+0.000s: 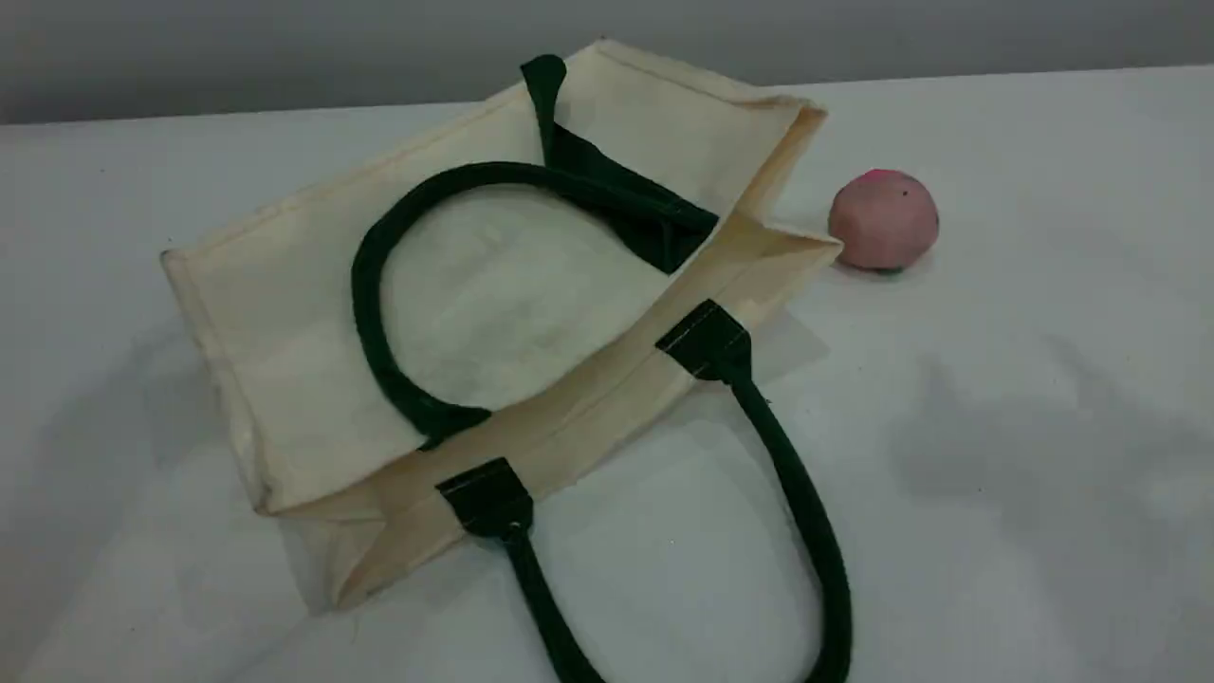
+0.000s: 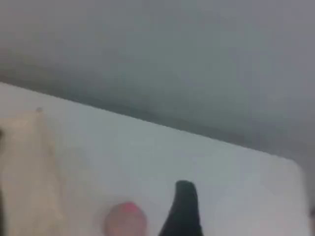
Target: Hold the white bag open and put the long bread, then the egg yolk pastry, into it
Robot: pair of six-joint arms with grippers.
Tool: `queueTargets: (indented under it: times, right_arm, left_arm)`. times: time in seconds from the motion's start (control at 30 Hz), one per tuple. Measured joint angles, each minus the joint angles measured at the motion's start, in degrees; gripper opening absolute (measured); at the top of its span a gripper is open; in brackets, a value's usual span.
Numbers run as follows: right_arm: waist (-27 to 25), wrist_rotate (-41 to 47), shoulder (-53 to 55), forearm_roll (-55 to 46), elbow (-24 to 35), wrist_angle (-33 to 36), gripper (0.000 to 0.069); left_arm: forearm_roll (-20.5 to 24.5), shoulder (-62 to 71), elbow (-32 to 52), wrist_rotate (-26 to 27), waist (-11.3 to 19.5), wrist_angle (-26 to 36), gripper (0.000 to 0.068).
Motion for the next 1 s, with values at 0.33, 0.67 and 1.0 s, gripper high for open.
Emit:
queueTargets:
  times: [0.33, 0.67, 1.0]
  right_arm:
    - [0.0, -16.6, -16.1, 12.1, 0.0, 5.2, 0.0561]
    - [0.0, -28.5, -31.9, 20.6, 0.1, 14.3, 0.0561]
    - [0.0, -36.0, -47.0, 30.0, 0.1, 21.6, 0.0561]
  left_arm:
    - [7.9, -9.7, -0.1, -10.2, 0.0, 0.1, 0.0484]
    - [13.8, -20.8, 4.7, -21.6, 0.0, 0.0, 0.0484]
    - [16.0, -37.6, 25.3, -22.6, 0.0, 0.0, 0.0484]
